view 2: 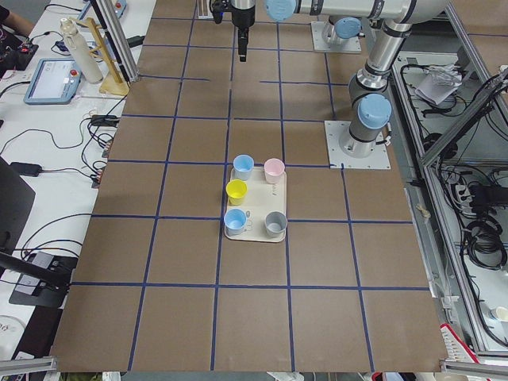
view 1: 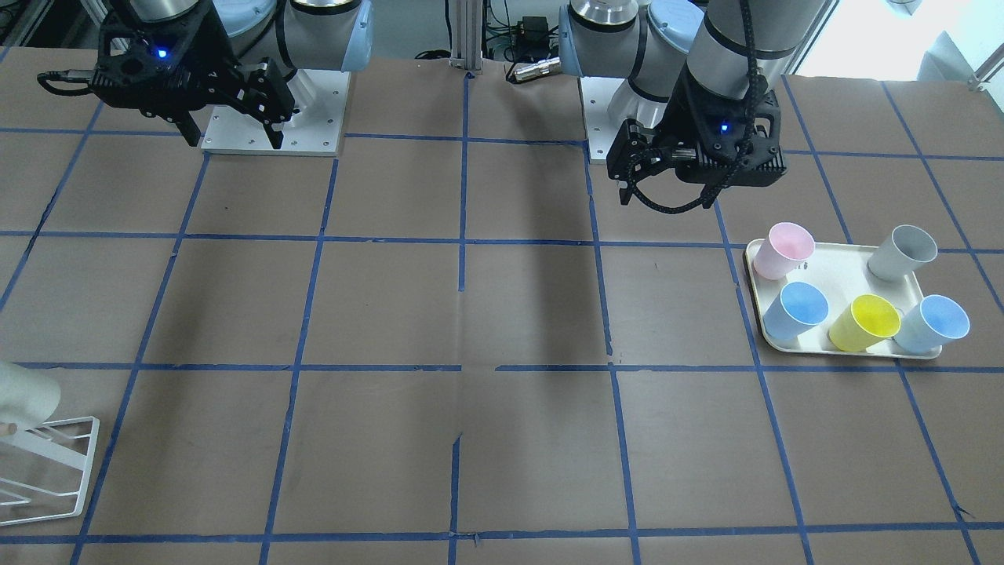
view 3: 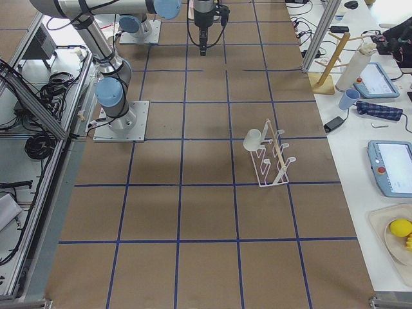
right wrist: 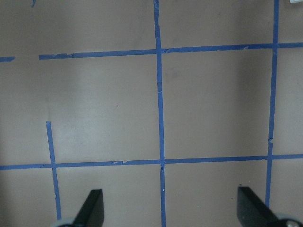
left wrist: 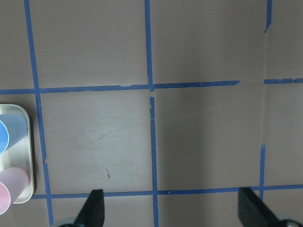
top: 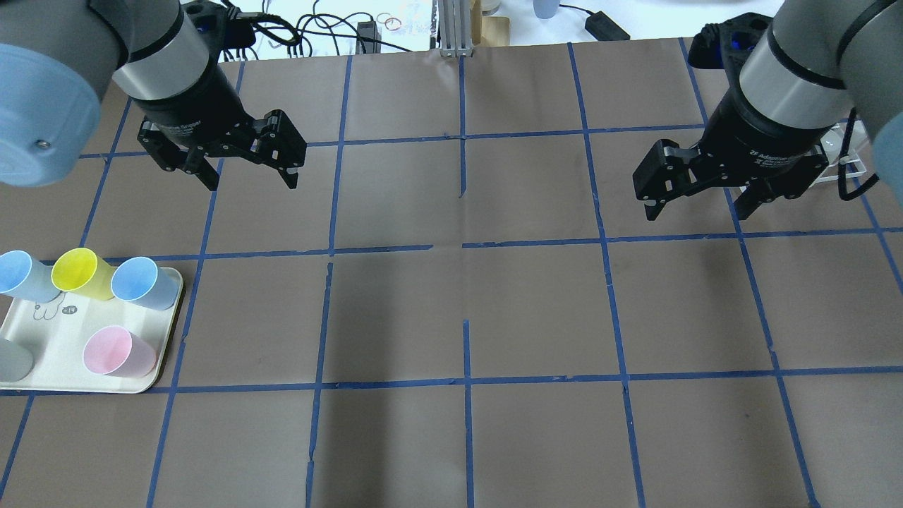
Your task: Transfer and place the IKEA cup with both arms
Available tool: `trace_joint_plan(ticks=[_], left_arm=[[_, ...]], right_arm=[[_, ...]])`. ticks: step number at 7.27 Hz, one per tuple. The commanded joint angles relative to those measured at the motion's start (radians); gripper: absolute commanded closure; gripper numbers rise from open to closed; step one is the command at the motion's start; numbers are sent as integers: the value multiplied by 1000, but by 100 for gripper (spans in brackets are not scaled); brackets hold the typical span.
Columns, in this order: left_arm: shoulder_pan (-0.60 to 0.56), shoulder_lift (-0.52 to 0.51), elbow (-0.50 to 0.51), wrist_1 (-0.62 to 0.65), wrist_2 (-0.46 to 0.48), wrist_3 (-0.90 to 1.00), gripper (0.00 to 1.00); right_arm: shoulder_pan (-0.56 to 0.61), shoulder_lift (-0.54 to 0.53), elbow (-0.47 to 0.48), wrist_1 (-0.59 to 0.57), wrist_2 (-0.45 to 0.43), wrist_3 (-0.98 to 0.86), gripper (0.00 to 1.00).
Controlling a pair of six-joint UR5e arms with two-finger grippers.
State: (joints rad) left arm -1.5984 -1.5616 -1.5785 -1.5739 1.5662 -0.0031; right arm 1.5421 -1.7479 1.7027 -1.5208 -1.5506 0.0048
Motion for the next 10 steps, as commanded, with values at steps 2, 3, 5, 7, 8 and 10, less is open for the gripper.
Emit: trace_joint_plan(ticks=[2,3,5,7,8,10], left_arm=[[0,0,0,0,2,0,0],[0,0,0,0,3,2,0],[0,1,8,-1,9,5,0],[0,0,12,-1,15,11,0],[0,0,18,-1,15,11,0],[3,-2,18,-1,14,11,0]], right_arm=[[-2,1,-2,2,0,1,0],[-2,1,-2,1,1,6,0],[-5,2,0,1,1,6,0],[-31,2,2,-1,3,-8,0],[-49,2,2,-1,3,-6,0],[-109,11,2,-2,17,-17,0]])
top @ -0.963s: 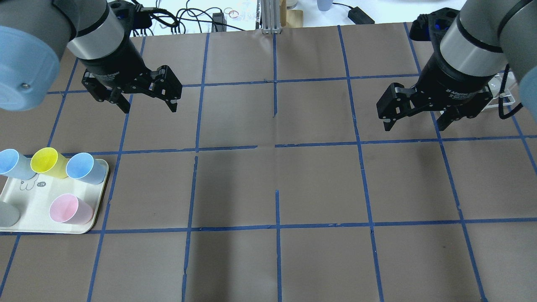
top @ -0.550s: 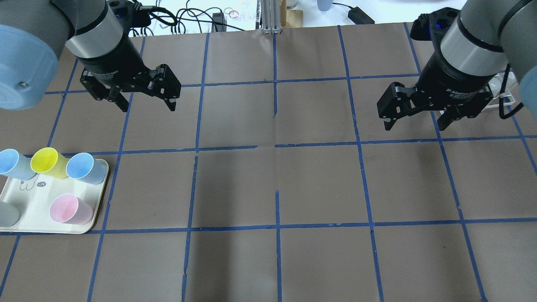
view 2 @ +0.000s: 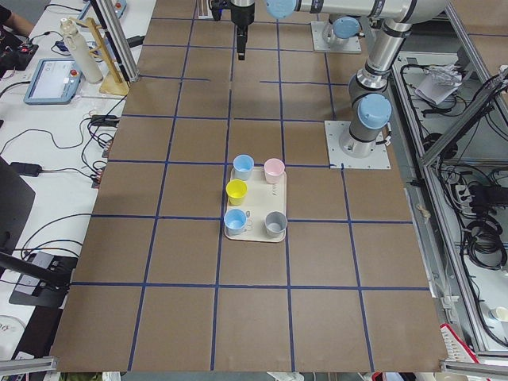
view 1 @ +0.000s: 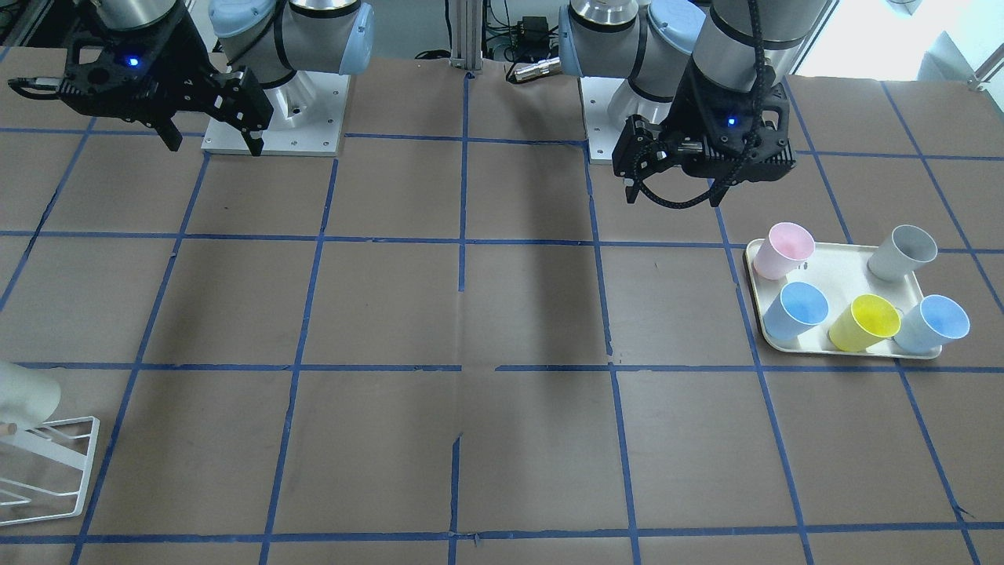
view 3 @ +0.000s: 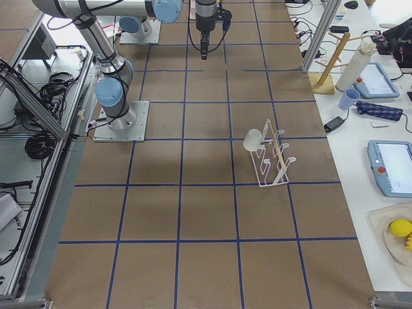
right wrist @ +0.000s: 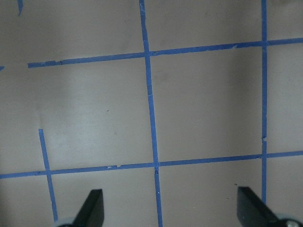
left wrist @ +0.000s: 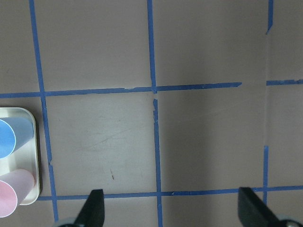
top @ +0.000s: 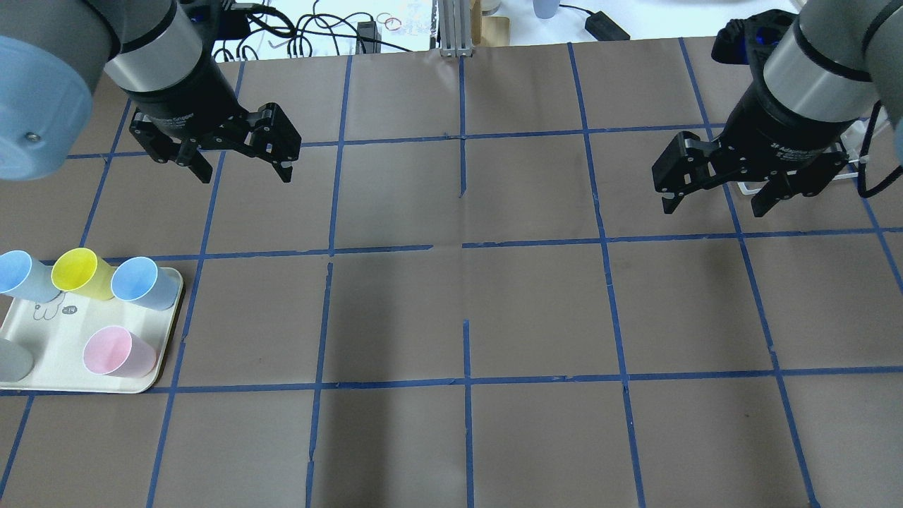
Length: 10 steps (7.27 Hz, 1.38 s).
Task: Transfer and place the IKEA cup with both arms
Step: 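Move the right gripper over the white cup on the wire rack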
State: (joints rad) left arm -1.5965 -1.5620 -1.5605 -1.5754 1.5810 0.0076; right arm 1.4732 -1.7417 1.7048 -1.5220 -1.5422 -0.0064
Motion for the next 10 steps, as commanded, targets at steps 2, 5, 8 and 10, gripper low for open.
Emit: trace_joint_plan(ticks=[2,5,8,10], left_arm=[[1,-1,-1,0,-4,-3,0],[1,-1,-6,0,-6,-3,0],[3,0,-6,0,-7,-3,0],[1,-4,-1,0,-12,-9,0]], right_arm=[[-163,33,1,-36,-1,-233,0],[-281,134,-2,-217,1,-474,0],[-378,266,-4,-394,8,-682,0],[-416,350,-4,-520,13,-765,0]])
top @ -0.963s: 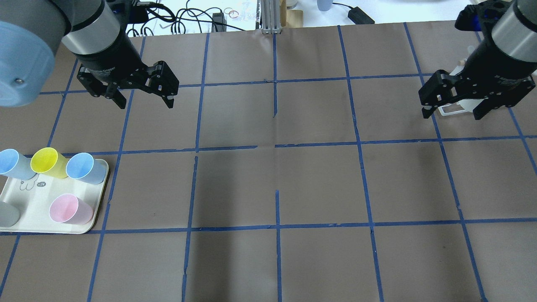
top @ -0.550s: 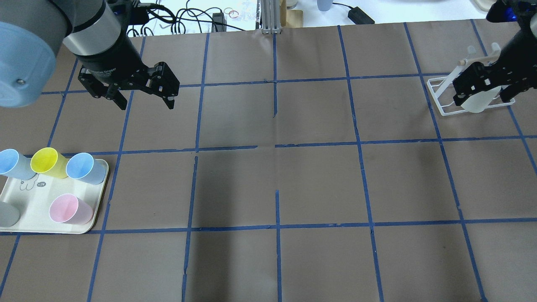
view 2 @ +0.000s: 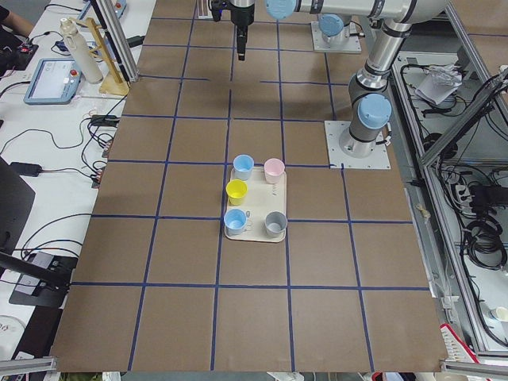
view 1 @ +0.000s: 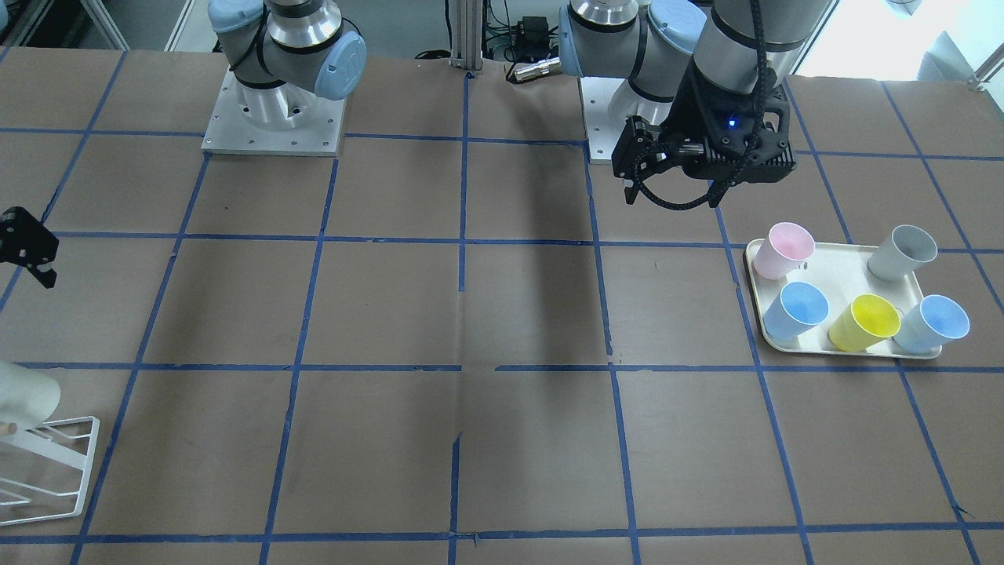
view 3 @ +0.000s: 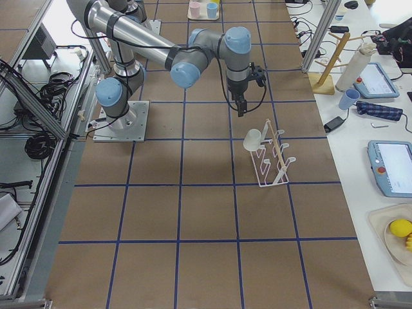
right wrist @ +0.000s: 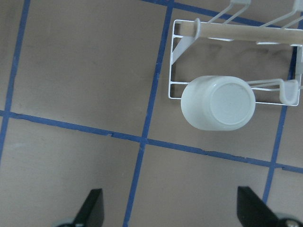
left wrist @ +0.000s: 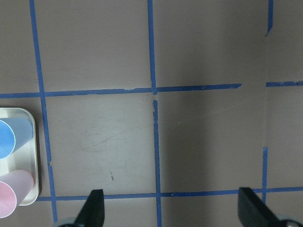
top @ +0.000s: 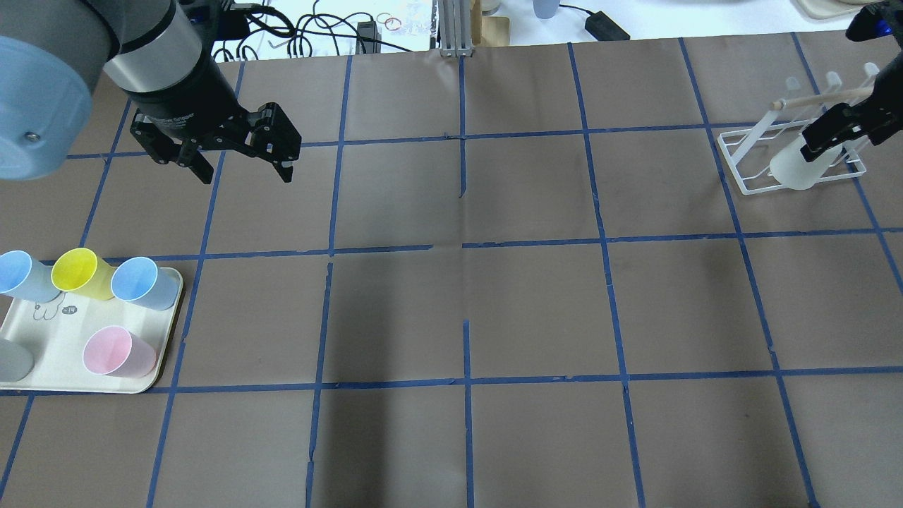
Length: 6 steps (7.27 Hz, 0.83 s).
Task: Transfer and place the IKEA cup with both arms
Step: 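Move the right gripper over the white cup on the wire rack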
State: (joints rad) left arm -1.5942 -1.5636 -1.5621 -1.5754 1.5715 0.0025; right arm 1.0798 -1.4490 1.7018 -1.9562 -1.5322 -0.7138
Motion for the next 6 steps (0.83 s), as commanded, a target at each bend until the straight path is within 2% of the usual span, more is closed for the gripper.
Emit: trace_joint_plan(ticks=[1,6], left_arm=[[3,-3,4,0,-2,-4,0],[2,2,-6,0,1,-1,0]], right_arm=[[-23,99,-10,-136,7,-61,0],[-23,209,-11,-288,30,-73,0]])
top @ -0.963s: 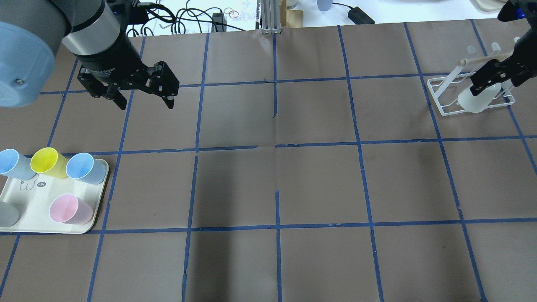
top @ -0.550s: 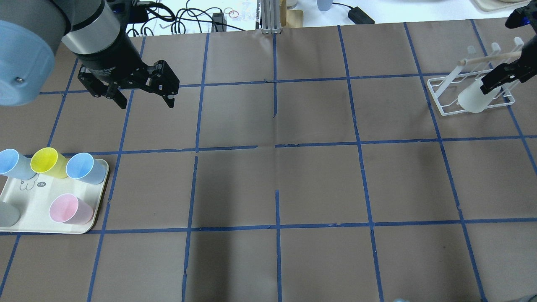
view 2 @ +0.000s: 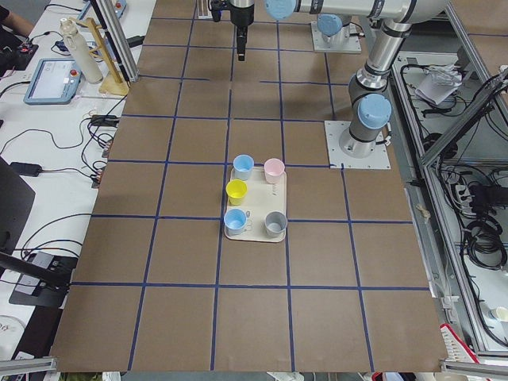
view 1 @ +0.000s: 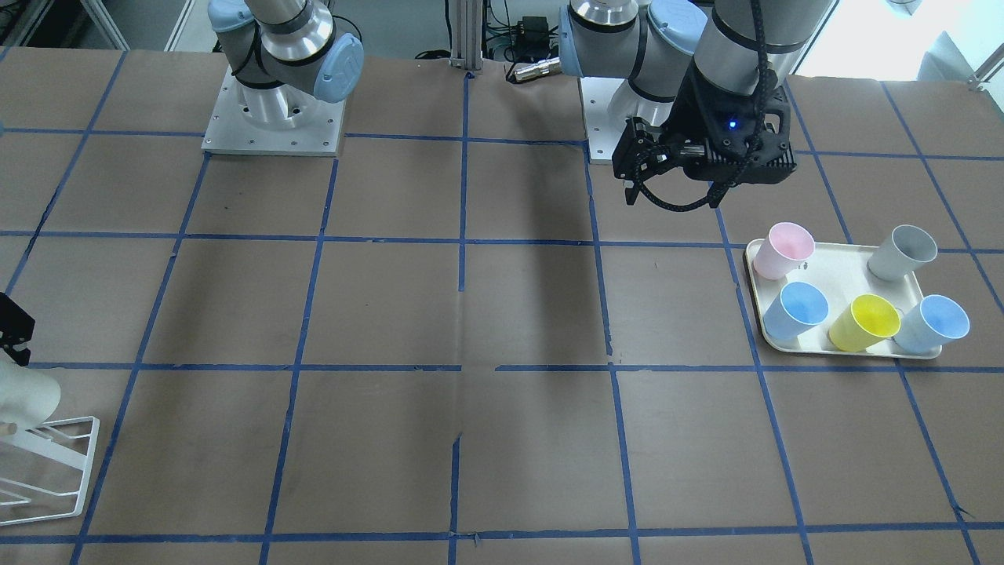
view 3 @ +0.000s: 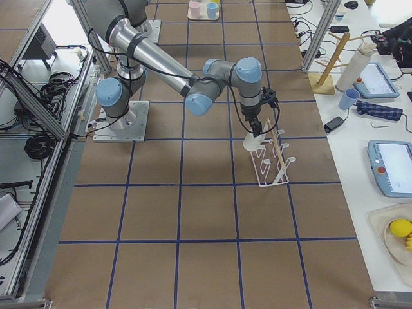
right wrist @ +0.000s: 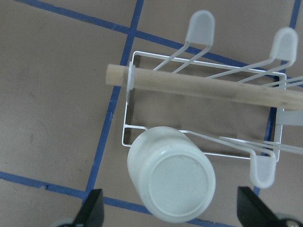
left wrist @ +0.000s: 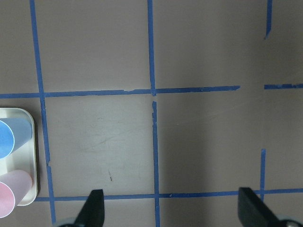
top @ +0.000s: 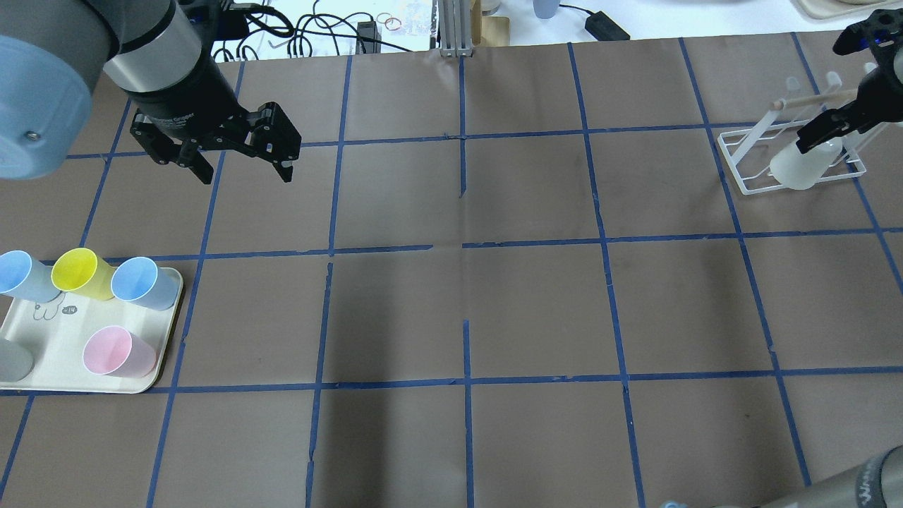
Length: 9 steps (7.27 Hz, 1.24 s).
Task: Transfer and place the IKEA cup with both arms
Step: 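Move the right gripper over the white cup on the wire rack, then lower the right gripper and close it on the white cup's base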
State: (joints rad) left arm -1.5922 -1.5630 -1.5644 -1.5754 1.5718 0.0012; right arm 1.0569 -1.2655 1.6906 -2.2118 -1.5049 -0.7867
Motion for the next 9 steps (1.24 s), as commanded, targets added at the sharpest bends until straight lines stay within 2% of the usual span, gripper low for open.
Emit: trace_joint_plan(ticks=[1,6,8,9], left_arm=[[0,0,-2,0,1,-3,0],[-3,0,-3,0,1,-3,0],[-2,1,-5,0,1,-3,0],[-3,1,-8,0,1,-3,0]], right_arm=[[1,31,0,-32,9,3,0],[3,60,0,-46,17,6,5],[2,57,0,-46,17,7,18],[2,54,-2,-46,17,4,29]])
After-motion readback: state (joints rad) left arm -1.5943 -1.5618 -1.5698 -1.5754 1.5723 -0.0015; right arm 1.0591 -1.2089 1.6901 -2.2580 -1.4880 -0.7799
